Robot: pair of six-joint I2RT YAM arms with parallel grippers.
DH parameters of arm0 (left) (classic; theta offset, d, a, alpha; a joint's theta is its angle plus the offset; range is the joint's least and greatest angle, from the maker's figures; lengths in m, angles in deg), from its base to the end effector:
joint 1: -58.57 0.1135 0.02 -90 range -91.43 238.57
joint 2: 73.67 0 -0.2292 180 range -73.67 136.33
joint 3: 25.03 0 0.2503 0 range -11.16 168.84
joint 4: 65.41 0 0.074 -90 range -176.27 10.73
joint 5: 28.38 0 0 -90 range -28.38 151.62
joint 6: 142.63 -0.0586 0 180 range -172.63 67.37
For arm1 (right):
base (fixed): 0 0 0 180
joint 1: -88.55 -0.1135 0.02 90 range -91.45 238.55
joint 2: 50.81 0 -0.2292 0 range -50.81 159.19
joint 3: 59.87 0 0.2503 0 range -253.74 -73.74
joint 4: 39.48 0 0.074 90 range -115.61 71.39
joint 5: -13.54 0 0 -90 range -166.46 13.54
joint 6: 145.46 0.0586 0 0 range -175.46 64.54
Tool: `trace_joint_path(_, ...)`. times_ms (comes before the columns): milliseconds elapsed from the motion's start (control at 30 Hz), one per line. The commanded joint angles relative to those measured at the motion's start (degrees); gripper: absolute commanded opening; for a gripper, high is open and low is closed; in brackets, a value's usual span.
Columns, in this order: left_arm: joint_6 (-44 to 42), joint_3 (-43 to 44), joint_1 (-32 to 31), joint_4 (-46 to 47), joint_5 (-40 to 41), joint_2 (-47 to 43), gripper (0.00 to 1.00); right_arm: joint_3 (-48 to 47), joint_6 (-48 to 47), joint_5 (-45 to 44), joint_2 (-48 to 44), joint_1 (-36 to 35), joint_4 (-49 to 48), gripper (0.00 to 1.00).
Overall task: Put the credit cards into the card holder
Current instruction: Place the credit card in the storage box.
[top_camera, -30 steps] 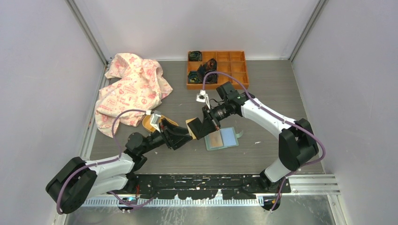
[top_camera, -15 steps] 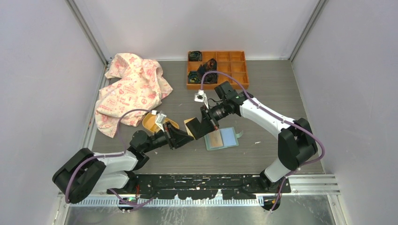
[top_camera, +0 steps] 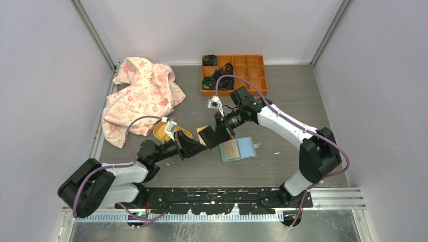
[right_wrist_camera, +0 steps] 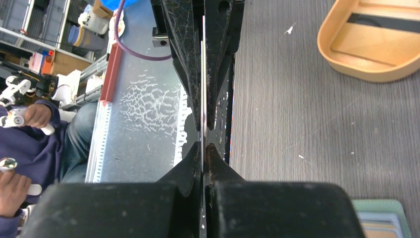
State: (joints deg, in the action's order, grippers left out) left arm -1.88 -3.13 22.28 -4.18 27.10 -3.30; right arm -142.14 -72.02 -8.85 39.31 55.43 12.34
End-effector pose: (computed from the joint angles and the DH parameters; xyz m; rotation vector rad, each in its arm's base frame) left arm 0.1643 -0.1618 0.1690 0.3896 1.5599 -1.6292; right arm 0.2360 0.2186 0.2254 -1.3567 1.9285 1.6278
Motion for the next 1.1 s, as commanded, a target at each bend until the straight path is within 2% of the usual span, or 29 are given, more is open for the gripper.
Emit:
trace_joint_path(0,-1.19,-0.39,2.39,0.42,0.29,-6.25,0.00,-1.91,-3.44,0.89,-1.55,0.54,3.93,0.01)
trace_joint_path(500,-7.40,-0.56,3.34,-22.99,4.27,-27.19,0.00,-1.55,-5.77,2.45,-2.55,1.51,6.64,0.01)
trace_joint_path(633,-7.43,-0.67,3.37,-25.22,5.63,-29.77,0.00,-1.39,-5.91,2.33,-2.50,1.50,6.71,0.01)
trace_joint_path(833,-6.56,-1.31,3.31,-23.33,5.09,-29.18,0.01,-1.36,-5.94,2.54,-2.61,1.48,6.70,0.01)
trace_joint_path(867,-6.46,-1.20,3.33,-23.43,4.81,-28.72,0.07,-1.37,-5.93,2.67,-2.60,1.49,6.74,0.01)
trace_joint_path(967,-6.04,-1.09,3.30,-22.62,4.26,-27.26,0.38,-1.36,-6.00,2.83,-2.63,1.53,6.78,0.01)
trace_joint_path(1000,-5.81,-0.97,3.32,-22.15,4.02,-26.58,0.44,-1.35,-6.03,2.95,-2.59,1.49,6.78,0.01)
trace_joint_path(1067,-5.41,-0.29,3.19,-21.69,3.30,-24.92,0.50,-1.31,-6.03,3.03,-2.49,1.40,6.80,0.01)
